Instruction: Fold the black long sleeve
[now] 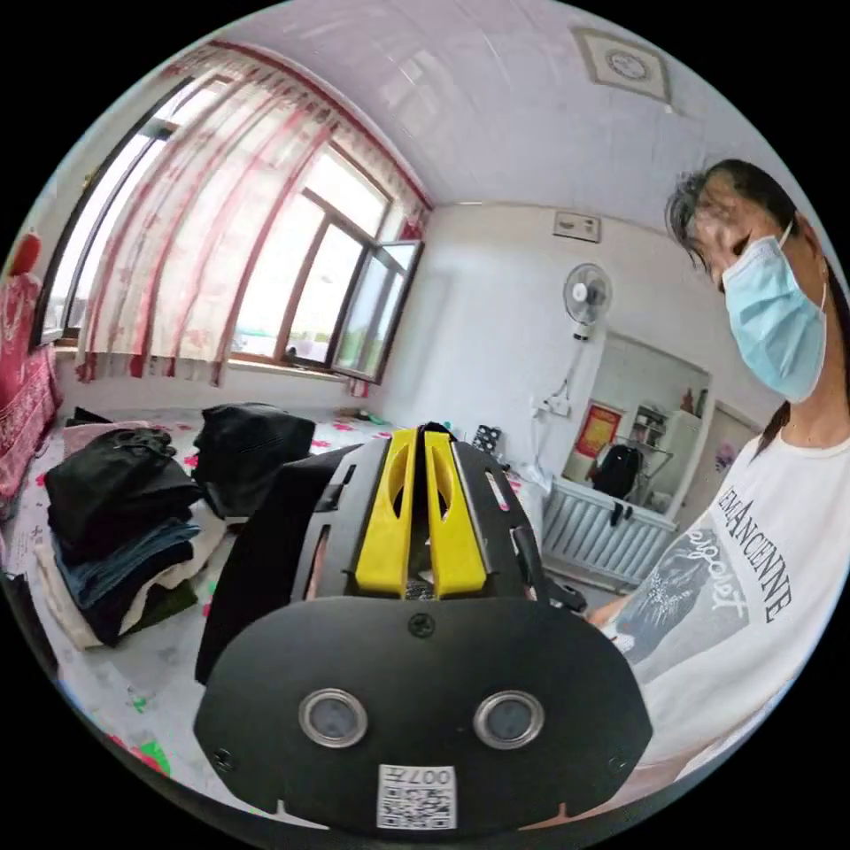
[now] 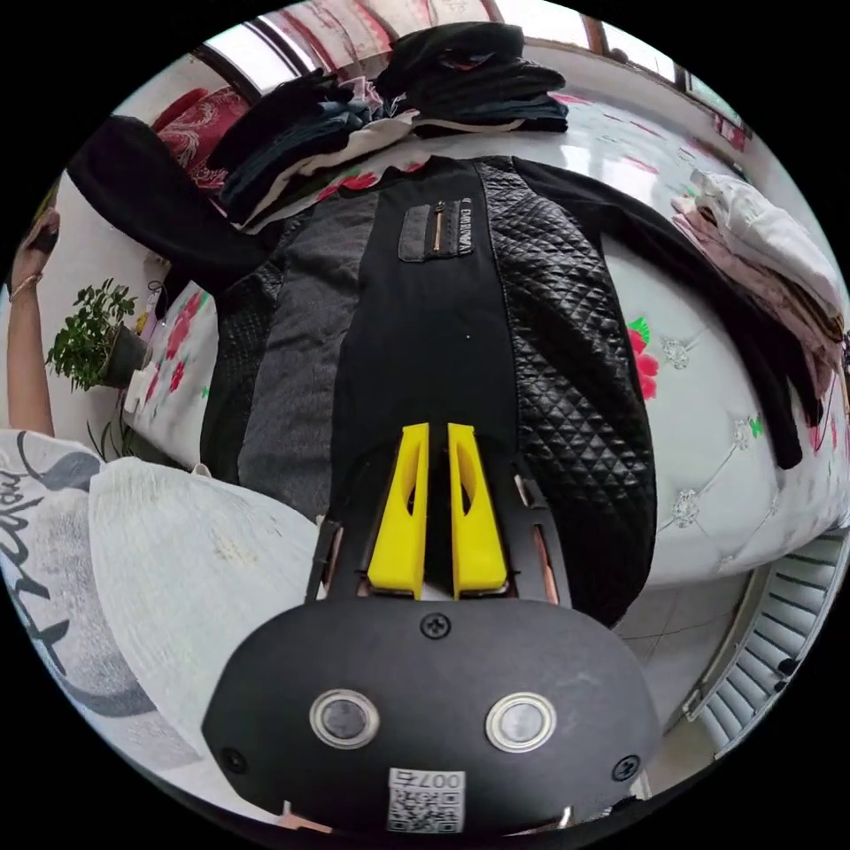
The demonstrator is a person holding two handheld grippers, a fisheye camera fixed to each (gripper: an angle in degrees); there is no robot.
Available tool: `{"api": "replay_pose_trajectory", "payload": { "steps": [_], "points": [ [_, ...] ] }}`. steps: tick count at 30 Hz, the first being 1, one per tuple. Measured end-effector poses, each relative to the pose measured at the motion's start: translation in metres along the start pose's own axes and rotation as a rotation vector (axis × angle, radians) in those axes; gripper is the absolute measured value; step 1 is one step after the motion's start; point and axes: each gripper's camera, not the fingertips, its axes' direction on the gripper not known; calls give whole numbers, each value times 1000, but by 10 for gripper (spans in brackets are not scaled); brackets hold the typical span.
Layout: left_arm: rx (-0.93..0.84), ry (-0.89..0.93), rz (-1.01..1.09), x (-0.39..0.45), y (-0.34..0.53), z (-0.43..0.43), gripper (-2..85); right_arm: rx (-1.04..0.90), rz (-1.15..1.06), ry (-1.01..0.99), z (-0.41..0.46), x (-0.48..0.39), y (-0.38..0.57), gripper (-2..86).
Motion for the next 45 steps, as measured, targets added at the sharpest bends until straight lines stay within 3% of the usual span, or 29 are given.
{"api": "replay_pose_trajectory", "payload": {
  "steps": [4,6,11,17,20,26,31,36,38,41,45],
  "points": [
    [-327,261,-89,52,106,197,78,160,219,-24,-55,63,29,27],
    [-517,146,-112,75,190,260,81,203,294,-38,-74,88,45,32],
    [-771,-159,-264,44,317,273,74,238,357,-21,-98,127,73,40],
    [-743,-509,-487,-23,383,228,75,230,241,-55,-87,122,29,49],
    [-744,-561,-598,-46,420,232,75,270,265,-10,-93,139,6,54],
    [-966,-611,-670,-59,513,284,73,376,651,154,-138,260,15,63],
    [-973,-689,-632,-58,540,291,66,380,896,172,-147,343,37,66],
    [-995,-690,-669,-71,560,279,64,203,848,222,-110,354,16,50],
    [-985,-695,-702,-75,566,271,63,240,819,270,-115,340,13,39],
    [-938,-719,-765,-79,576,250,61,388,746,296,-145,307,3,24],
    [-861,-755,-809,-74,579,217,50,703,413,241,-234,213,-40,17]
  ]
}}
